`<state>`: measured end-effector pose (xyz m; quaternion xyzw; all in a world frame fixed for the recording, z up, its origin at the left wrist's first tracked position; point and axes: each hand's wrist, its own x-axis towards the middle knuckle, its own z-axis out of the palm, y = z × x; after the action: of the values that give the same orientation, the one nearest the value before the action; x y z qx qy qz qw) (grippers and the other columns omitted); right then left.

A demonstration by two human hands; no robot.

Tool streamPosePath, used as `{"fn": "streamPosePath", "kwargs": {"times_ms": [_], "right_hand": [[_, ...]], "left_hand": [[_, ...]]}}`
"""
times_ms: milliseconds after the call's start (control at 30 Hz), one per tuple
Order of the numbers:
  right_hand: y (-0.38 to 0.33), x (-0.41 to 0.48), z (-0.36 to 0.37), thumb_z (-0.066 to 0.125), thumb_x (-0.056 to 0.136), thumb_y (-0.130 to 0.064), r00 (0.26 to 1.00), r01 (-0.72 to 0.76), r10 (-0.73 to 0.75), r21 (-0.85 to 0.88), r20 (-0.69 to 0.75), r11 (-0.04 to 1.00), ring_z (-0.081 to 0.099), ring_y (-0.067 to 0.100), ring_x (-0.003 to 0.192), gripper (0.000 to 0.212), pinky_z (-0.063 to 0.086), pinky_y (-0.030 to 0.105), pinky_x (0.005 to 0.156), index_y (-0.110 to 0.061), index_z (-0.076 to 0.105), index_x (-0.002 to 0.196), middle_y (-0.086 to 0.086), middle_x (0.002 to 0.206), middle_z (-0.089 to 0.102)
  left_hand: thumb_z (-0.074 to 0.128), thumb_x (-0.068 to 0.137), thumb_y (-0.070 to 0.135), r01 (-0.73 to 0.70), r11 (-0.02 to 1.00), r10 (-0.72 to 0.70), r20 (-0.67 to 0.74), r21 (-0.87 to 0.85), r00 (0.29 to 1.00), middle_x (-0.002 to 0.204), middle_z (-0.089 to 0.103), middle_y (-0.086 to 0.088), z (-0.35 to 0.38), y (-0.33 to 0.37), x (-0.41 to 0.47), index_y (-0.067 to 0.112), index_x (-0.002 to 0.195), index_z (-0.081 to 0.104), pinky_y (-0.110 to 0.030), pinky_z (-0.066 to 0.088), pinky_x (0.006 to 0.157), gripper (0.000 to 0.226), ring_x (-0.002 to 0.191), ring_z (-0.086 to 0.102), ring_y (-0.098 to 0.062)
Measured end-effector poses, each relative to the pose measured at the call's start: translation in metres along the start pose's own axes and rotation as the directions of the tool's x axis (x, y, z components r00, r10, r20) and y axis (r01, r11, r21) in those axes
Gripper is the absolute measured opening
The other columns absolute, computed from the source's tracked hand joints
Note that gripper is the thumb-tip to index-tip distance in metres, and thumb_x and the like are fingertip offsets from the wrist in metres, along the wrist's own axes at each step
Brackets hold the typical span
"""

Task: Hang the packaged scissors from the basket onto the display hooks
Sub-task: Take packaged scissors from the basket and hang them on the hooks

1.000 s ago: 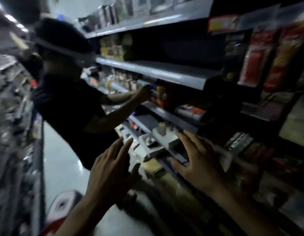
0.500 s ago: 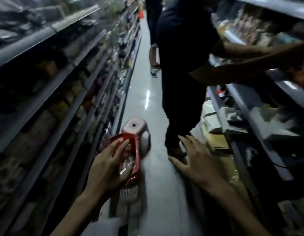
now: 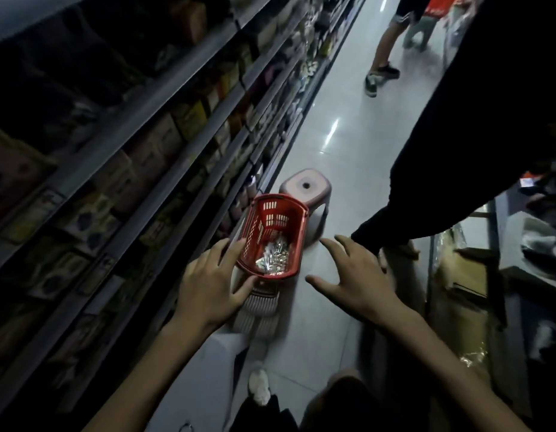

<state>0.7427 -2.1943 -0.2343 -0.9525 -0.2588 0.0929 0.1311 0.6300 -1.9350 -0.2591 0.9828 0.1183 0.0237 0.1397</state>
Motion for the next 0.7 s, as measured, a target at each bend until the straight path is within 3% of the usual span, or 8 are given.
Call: {"fn": "streamPosePath", "kwargs": {"times_ms": [267, 433, 567, 700], "right_hand": [[0.052, 0.103, 0.029, 0.030, 0.073, -0.083, 0.976, 0.056, -0.045, -0.049, 0.213, 0.997, 0.039, 0.027, 0.143, 0.099, 0.036, 0.045, 0.115, -0.026, 0.033, 0.155, 0.008, 0.152, 0.044], [0.100, 0.188, 0.048, 0.038, 0.076, -0.076, 0.935, 0.153, -0.118, -0.082, 0.334, 0.985, 0.044, 0.033, 0.139, 0.093, 0.038, 0.046, 0.112, -0.023, 0.037, 0.153, 0.015, 0.148, 0.048], [0.130, 0.237, 0.069, 0.035, 0.075, -0.077, 0.894, 0.207, -0.146, -0.100, 0.423, 0.973, 0.046, 0.033, 0.135, 0.093, 0.040, 0.048, 0.110, -0.025, 0.038, 0.151, 0.011, 0.145, 0.049], [0.156, 0.277, 0.102, 0.053, 0.084, -0.070, 0.857, 0.255, -0.177, -0.100, 0.484, 0.962, 0.044, 0.035, 0.137, 0.083, 0.038, 0.048, 0.111, -0.024, 0.036, 0.150, 0.013, 0.147, 0.047]], "left_hand": [[0.039, 0.086, 0.071, 0.175, 0.984, -0.178, 0.111, 0.042, 0.978, 0.153, 0.045, -0.007, 0.050, 0.000, 0.061, 0.030, 0.157, 0.034, -0.049, 0.046, 0.103, 0.082, 0.134, 0.051, -0.029], [0.054, 0.091, 0.064, 0.296, 0.952, -0.306, 0.167, 0.082, 0.937, 0.158, 0.039, -0.007, 0.092, 0.020, 0.113, 0.035, 0.159, 0.026, -0.048, 0.041, 0.106, 0.079, 0.138, 0.046, -0.030], [0.051, 0.090, 0.065, 0.315, 0.937, -0.346, 0.275, 0.151, 0.897, 0.154, 0.043, -0.004, 0.133, 0.034, 0.148, 0.034, 0.158, 0.026, -0.045, 0.042, 0.106, 0.079, 0.136, 0.048, -0.029], [0.047, 0.087, 0.064, 0.285, 0.943, -0.331, 0.361, 0.174, 0.872, 0.147, 0.050, -0.006, 0.182, 0.038, 0.175, 0.030, 0.156, 0.032, -0.045, 0.049, 0.098, 0.079, 0.128, 0.055, -0.031]]}}
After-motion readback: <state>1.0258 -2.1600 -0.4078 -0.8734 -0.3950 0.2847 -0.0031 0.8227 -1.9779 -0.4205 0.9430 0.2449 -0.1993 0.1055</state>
